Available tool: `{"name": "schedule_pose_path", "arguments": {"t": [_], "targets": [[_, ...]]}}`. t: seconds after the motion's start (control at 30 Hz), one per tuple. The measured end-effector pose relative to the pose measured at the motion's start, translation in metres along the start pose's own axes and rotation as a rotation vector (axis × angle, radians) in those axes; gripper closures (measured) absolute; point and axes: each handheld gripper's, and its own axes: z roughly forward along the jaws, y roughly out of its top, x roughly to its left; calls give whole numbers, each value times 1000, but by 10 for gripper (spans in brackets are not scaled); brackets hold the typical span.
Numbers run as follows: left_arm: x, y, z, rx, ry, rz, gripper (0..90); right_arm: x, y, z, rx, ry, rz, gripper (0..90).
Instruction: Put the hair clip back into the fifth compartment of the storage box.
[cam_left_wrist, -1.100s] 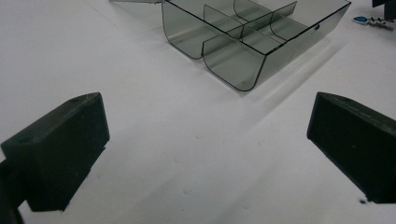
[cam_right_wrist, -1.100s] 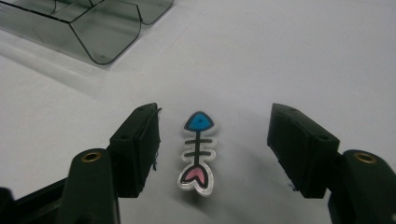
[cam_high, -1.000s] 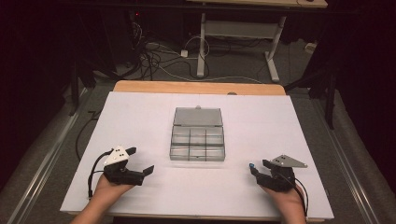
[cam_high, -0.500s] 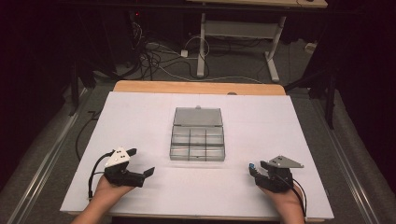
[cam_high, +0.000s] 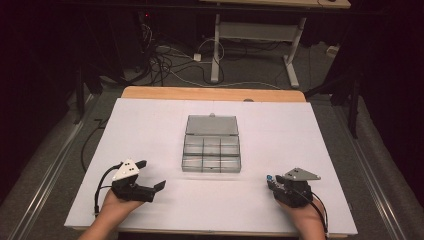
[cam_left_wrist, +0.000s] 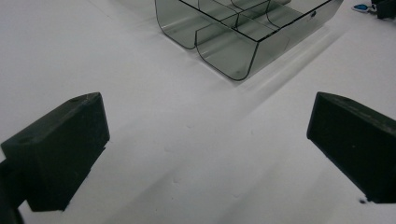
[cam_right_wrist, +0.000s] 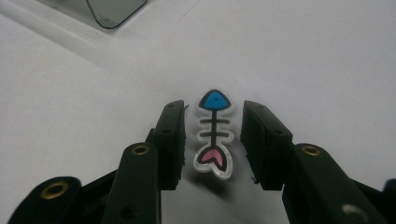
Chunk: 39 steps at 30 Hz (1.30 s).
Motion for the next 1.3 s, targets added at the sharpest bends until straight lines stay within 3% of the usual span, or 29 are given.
{"name": "schedule_pose_path", "arguments": {"t": [0.6,1.3], "targets": [[-3,0,3,-12,-28,-9,0,-2,1,5,-2,14,-18,720],[-1,0,-1,-26,-30,-12,0,-4,2,3,-5,33,5,733]]}}
